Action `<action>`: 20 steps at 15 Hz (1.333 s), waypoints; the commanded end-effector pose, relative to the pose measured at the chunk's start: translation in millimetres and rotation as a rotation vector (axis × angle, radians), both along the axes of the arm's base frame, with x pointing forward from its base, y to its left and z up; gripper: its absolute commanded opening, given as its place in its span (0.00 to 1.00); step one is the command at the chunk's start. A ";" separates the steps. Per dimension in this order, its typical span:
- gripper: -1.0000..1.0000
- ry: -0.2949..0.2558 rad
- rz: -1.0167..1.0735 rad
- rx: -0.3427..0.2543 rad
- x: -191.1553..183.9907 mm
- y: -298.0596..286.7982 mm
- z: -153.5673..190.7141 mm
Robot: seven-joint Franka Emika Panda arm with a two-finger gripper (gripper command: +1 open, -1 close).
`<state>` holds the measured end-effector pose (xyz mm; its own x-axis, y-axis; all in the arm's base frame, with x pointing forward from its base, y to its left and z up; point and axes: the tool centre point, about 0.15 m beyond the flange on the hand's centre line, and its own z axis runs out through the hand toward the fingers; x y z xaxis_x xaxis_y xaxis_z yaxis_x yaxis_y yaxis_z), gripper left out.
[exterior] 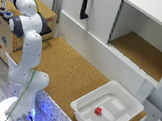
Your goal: Turn on the red light
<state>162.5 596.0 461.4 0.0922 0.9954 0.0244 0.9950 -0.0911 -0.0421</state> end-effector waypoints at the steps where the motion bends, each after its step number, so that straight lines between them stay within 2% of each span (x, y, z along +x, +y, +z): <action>1: 0.00 -0.022 0.005 -0.105 -7.5 30.4 39.8; 2: 0.00 -0.051 0.005 -0.089 -12.4 25.3 60.0; 3: 1.00 -0.055 -0.001 -0.086 -13.3 21.6 69.5; 5: 1.00 -0.058 -0.033 -0.077 -7.0 8.1 82.7; 7: 1.00 -0.025 -0.087 -0.047 7.0 -7.5 76.8; 8: 1.00 -0.022 -0.110 -0.057 11.9 -14.4 71.8; 10: 1.00 0.000 -0.157 -0.032 24.1 -31.9 64.4; 12: 1.00 0.043 -0.222 0.017 37.9 -56.9 56.1; 14: 1.00 0.062 -0.298 0.033 50.4 -86.9 49.2; 20: 1.00 0.048 -0.571 0.046 67.3 -213.6 38.2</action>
<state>226.8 496.7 519.3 0.4788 0.8713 -0.1078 0.8772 -0.4799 0.0172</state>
